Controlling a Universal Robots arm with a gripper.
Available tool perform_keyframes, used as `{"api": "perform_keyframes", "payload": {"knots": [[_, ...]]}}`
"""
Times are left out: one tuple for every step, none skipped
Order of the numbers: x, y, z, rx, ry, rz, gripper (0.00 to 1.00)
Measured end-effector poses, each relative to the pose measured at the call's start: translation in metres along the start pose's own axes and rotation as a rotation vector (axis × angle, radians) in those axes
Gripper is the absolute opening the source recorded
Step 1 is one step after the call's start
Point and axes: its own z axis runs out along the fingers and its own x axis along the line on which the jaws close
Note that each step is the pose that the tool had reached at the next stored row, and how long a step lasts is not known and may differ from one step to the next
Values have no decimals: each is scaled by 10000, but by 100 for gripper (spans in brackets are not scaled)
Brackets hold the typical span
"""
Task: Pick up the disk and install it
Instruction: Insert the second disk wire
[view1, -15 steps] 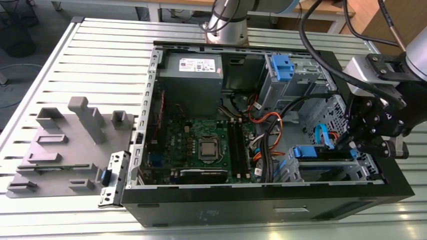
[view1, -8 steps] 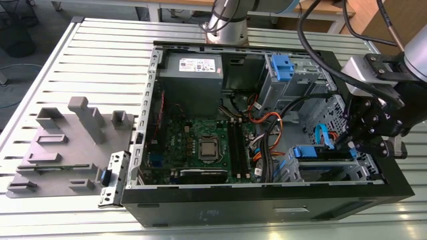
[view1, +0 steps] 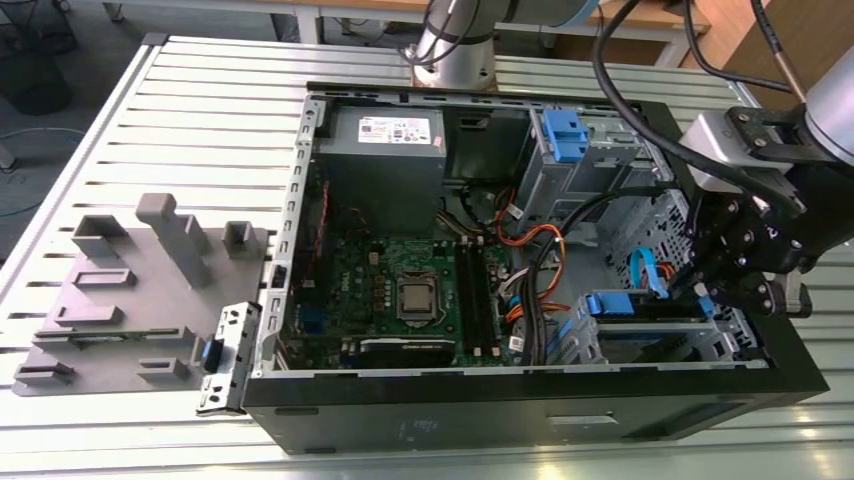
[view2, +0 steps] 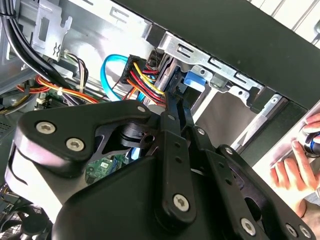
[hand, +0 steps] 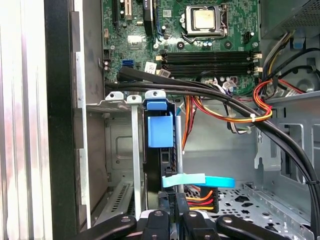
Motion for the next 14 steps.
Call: {"api": "perform_keyframes", "payload": {"knots": [[0, 0, 0, 0, 0, -1, 17], [0, 0, 0, 0, 0, -2, 17], [0, 0, 0, 0, 0, -2, 17], [0, 1, 1, 0, 0, -2, 17], [-1, 1, 4, 0, 0, -1, 17], [0, 1, 8, 1, 1, -2, 17], [0, 1, 10, 0, 3, -1, 17], [0, 1, 10, 0, 2, -2, 17], [1, 1, 11, 0, -3, -2, 17], [1, 1, 12, -1, -21, -2, 17], [0, 1, 13, -2, -34, -2, 17], [0, 1, 14, -2, -39, -2, 17], [0, 1, 14, -2, -40, -2, 17], [1, 2, 29, -2, -46, -2, 17]]}}
